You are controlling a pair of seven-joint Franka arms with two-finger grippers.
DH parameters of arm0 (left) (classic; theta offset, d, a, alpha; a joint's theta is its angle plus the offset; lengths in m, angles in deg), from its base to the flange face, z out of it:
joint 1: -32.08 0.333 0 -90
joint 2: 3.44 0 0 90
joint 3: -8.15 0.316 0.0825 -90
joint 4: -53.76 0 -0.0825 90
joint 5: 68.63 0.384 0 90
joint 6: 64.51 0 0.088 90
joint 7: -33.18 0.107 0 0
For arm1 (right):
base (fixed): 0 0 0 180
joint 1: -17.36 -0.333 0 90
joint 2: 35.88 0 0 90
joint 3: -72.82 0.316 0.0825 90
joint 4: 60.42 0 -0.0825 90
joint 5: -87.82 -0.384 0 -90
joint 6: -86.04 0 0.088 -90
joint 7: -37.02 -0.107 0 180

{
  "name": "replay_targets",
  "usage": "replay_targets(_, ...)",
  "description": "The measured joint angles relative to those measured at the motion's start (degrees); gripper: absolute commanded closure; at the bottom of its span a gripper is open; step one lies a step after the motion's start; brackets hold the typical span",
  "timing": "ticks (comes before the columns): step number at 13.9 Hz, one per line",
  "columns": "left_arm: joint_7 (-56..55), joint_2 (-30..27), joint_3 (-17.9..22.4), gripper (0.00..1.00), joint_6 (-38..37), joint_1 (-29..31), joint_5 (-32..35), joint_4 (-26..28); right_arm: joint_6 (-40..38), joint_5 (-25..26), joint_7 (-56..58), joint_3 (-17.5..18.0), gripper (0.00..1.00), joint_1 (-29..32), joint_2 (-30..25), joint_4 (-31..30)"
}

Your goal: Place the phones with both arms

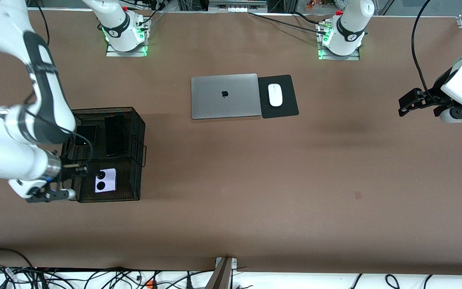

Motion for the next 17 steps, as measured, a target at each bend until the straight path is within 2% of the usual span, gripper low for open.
replay_targets(3, 0.00, 0.01, 0.02, 0.00, -0.59, 0.06, 0.00, -0.01, -8.92, 0.00, -1.70, -1.31, 0.00, -0.04, -7.88, -0.07)
replay_targets(6, 0.00, 0.01, 0.07, 0.00, -0.93, 0.08, 0.00, -0.01, -13.85, 0.00, -1.82, -4.13, 0.00, -0.50, -13.62, -0.58)
replay_targets(11, 0.00, 0.01, 0.15, 0.00, -1.03, 0.11, 0.00, -0.02, -15.87, 0.00, -1.82, -10.93, 0.00, -4.88, -19.75, -3.25)
replay_targets(17, 0.00, 0.00, 0.16, 0.00, -1.04, 0.13, 0.00, -0.42, -15.44, 0.00, -1.85, -12.45, 0.00, -5.92, -26.07, -9.33)
